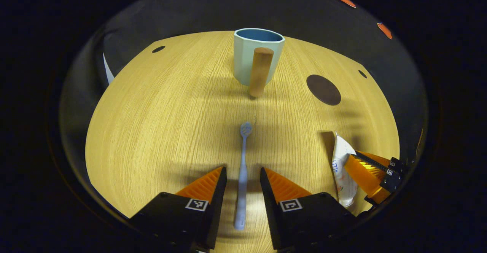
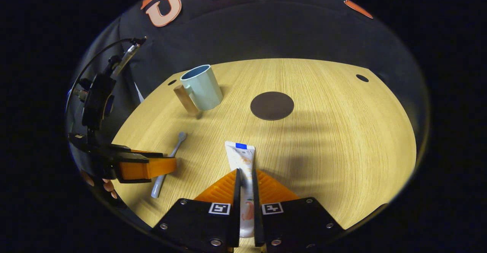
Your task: Put the toothbrush and toothpaste on the desktop into the cup, then pick up the cup and place it on the coaster on the desktop.
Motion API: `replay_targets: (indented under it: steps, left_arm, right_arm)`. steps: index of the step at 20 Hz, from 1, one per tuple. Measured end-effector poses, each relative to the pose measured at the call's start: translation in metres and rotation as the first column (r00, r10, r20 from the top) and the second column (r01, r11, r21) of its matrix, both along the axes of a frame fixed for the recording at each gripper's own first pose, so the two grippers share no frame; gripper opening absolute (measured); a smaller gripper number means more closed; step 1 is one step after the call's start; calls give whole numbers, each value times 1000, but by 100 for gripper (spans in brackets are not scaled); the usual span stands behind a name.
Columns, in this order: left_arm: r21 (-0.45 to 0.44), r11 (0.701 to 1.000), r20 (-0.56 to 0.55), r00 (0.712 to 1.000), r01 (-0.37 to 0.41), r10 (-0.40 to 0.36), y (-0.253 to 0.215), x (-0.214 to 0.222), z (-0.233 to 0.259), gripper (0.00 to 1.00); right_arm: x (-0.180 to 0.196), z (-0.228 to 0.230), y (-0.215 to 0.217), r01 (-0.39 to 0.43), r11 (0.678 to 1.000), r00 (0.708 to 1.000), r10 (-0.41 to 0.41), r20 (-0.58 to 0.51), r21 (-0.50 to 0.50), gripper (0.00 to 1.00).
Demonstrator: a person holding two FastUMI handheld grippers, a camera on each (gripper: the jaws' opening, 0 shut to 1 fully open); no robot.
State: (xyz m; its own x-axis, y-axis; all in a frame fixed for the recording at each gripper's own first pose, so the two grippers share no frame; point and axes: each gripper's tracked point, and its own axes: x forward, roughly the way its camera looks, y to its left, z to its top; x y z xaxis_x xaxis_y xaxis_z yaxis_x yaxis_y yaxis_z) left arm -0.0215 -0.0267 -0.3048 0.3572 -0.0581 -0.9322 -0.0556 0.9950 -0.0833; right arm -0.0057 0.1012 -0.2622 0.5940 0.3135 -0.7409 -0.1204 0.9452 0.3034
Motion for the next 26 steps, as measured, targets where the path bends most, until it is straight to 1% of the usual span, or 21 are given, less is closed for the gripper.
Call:
replay_targets:
  steps: [1, 3, 4, 5, 6, 7, 10, 12, 13, 14, 15, 17, 18, 19, 20, 21, 22, 23, 24, 26]
  left_arm:
    - [4, 1000, -1, 1000, 5, -5, 0, -1, 6, 53]
    - [15, 1000, -20, 1000, 17, -17, -2, -3, 3, 56]
    - [15, 1000, -22, 1000, 18, -18, -3, -1, 5, 47]
    - [15, 1000, -30, 999, 19, -19, -4, -1, 5, 35]
    - [17, 1000, -32, 999, 19, -19, -5, 0, 6, 30]
    - [18, 1000, -36, 999, 21, -20, -7, 0, 9, 30]
    - [16, 1000, -43, 999, 27, -26, -12, 1, 10, 31]
    - [15, 999, -49, 998, 35, -35, -18, 1, 9, 31]
    - [12, 999, -52, 998, 43, -42, -20, 0, 9, 31]
    - [8, 999, -53, 997, 48, -48, -23, 2, 9, 34]
    - [7, 999, -55, 997, 50, -49, -27, 3, 9, 33]
    - [3, 998, -57, 997, 56, -55, -39, 7, 9, 33]
    - [14, 999, -58, 997, 46, -45, -38, 8, 18, 33]
    - [-4, 999, -58, 998, 33, -33, -44, 14, 8, 23]
    - [-19, 999, -57, 998, 36, -37, -50, 20, 8, 14]
    - [-25, 999, -52, 998, 21, -22, -42, 17, 7, 16]
    - [-34, 999, -51, 998, 21, -22, -43, 17, 8, 10]
    - [-48, 999, -42, 999, 21, -23, -42, 18, 9, 10]
    - [-63, 998, -34, 999, 11, -13, -42, 19, 9, 7]
    - [-76, 997, -25, 1000, 7, -9, -37, 19, 5, 7]
  right_arm:
    - [0, -1, 2, 1, 1000, 1000, -1, -4, 3, 14]
    - [0, 0, 2, -1, 1000, 1000, 1, -1, -6, 13]
    - [1, 1, 3, -8, 1000, 1000, 8, 2, -7, 13]
    - [1, 2, 5, -12, 1000, 1000, 12, 5, 1, 11]
    - [1, 4, 8, -16, 1000, 1000, 16, 6, 12, 9]
    - [0, 5, 8, -22, 1000, 1000, 22, 5, 10, 5]
    - [0, 8, 12, -20, 1000, 1000, 20, -2, 8, 4]
    - [0, 6, 20, -41, 999, 999, 41, -2, -11, 5]
    - [-2, 3, 24, -59, 998, 998, 58, -7, -31, 8]
    - [-4, -1, 28, -83, 995, 997, 82, -13, -58, 9]
    - [-4, -6, 31, -95, 992, 995, 95, -13, -80, 12]
    - [-5, -13, 35, -112, 989, 994, 110, -24, -97, 15]
    - [-3, -11, 35, -112, 989, 994, 112, -7, -98, 16]
    - [-3, -13, 36, -114, 989, 993, 113, -14, -96, 15]
    - [-2, -12, 37, -115, 989, 993, 114, -13, -89, 13]
    - [-3, -13, 37, -113, 990, 994, 112, -17, -81, 9]
    - [-2, -12, 38, -105, 992, 994, 104, -14, -70, 8]
    - [-2, -13, 38, -102, 992, 995, 102, -12, -67, 6]
    - [-2, -11, 37, -97, 993, 995, 97, -2, -67, 6]
    - [3, -6, 33, -90, 992, 995, 93, 37, -92, 6]
